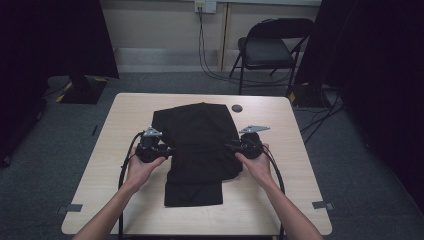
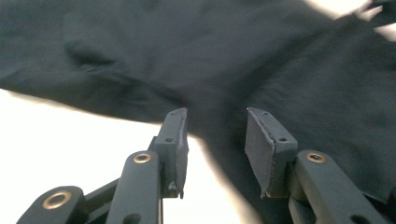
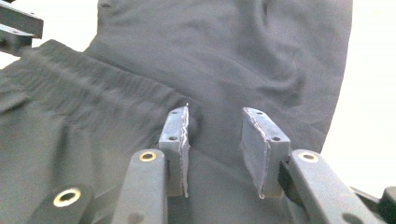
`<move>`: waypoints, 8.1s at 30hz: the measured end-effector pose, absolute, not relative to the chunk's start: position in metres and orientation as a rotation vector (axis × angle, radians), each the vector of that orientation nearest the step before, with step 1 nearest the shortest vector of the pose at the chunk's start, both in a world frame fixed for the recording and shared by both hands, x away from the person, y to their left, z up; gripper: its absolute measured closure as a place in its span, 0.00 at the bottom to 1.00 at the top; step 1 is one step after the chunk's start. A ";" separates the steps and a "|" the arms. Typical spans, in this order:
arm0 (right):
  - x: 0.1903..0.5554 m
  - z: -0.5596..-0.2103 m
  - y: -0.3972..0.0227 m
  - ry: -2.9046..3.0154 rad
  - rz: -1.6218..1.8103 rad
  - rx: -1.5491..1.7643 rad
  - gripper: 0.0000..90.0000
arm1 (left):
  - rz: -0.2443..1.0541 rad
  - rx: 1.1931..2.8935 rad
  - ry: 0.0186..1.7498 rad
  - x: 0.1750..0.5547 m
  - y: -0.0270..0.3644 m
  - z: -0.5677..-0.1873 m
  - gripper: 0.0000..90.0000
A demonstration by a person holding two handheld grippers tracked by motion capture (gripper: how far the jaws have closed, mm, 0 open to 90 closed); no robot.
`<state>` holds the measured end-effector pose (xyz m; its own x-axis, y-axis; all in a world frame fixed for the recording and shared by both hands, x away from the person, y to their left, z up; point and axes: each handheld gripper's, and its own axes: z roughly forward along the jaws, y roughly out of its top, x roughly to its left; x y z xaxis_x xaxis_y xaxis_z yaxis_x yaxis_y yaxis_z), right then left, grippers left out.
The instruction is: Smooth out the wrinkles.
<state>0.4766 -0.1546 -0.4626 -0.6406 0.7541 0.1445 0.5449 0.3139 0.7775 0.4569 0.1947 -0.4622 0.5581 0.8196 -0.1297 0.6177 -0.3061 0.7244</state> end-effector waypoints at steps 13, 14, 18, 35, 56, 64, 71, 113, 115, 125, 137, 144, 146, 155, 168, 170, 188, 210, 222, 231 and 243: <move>0.487 -0.487 -0.138 2.367 1.186 1.149 0.66 | 0.339 2.038 1.083 0.459 0.178 -0.470 0.57; 0.485 -0.483 -0.140 2.380 1.233 1.141 0.65 | 0.348 2.043 1.057 0.454 0.178 -0.467 0.56; 0.470 -0.467 -0.145 2.444 1.352 1.083 0.64 | 0.296 2.026 0.962 0.430 0.175 -0.455 0.52; 0.383 -0.462 -0.157 2.672 1.468 0.863 0.79 | 0.280 1.975 1.052 0.404 0.199 -0.460 0.56; 0.435 -0.474 -0.134 2.527 1.396 1.007 0.80 | 0.248 2.104 0.881 0.395 0.165 -0.470 0.47; 0.422 -0.461 -0.146 2.541 1.515 0.970 0.96 | 0.236 2.093 0.875 0.391 0.164 -0.471 0.47; 0.415 -0.457 -0.146 2.493 1.420 0.941 0.65 | 0.240 2.098 0.866 0.389 0.162 -0.470 0.47; 0.365 -0.459 -0.150 2.592 1.421 0.813 0.65 | 0.145 2.268 0.747 0.356 0.141 -0.478 0.42; 0.365 -0.470 -0.144 2.633 1.359 0.822 0.63 | 0.110 2.277 0.771 0.356 0.144 -0.484 0.41; 0.338 -0.485 -0.139 2.775 1.167 0.764 0.60 | 0.055 2.279 0.761 0.345 0.152 -0.475 0.51; 0.415 -0.470 -0.142 2.493 1.260 0.952 0.64 | 0.239 2.152 0.967 0.423 0.165 -0.476 0.59; 0.453 -0.495 -0.140 2.467 1.138 1.045 0.60 | 0.354 2.189 0.955 0.424 0.160 -0.492 0.58; 0.452 -0.496 -0.143 2.468 1.136 1.040 0.59 | 0.362 2.196 0.941 0.420 0.159 -0.492 0.58; 0.431 -0.496 -0.159 2.499 1.147 1.032 0.59 | 0.295 2.222 0.882 0.390 0.151 -0.492 0.55; 0.399 -0.496 -0.167 2.506 1.095 0.961 0.59 | 0.235 2.209 0.866 0.374 0.147 -0.492 0.53; 0.398 -0.495 -0.167 2.510 1.094 0.963 0.59 | 0.197 2.204 0.884 0.373 0.148 -0.490 0.52; 0.371 -0.490 -0.163 2.626 1.097 0.857 0.57 | 0.317 2.069 1.018 0.433 0.177 -0.470 0.57; 0.482 -0.501 -0.165 2.285 1.058 1.144 0.72 | 0.423 2.165 1.020 0.440 0.181 -0.493 0.60; 0.437 -0.494 -0.185 2.398 0.995 1.083 0.72 | 0.332 2.197 0.967 0.391 0.188 -0.491 0.60; 0.388 -0.491 -0.190 2.483 0.977 1.018 0.72 | 0.209 2.195 0.939 0.377 0.190 -0.486 0.58; 0.411 -0.477 -0.192 2.374 1.085 1.068 0.55 | 0.367 2.095 1.007 0.423 0.209 -0.459 0.50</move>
<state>0.4111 -0.1920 -0.4765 -0.6694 0.7427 0.0184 0.5000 0.4321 0.7505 0.4232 0.2090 -0.4594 0.6465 0.7600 -0.0665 0.5386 -0.3930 0.7453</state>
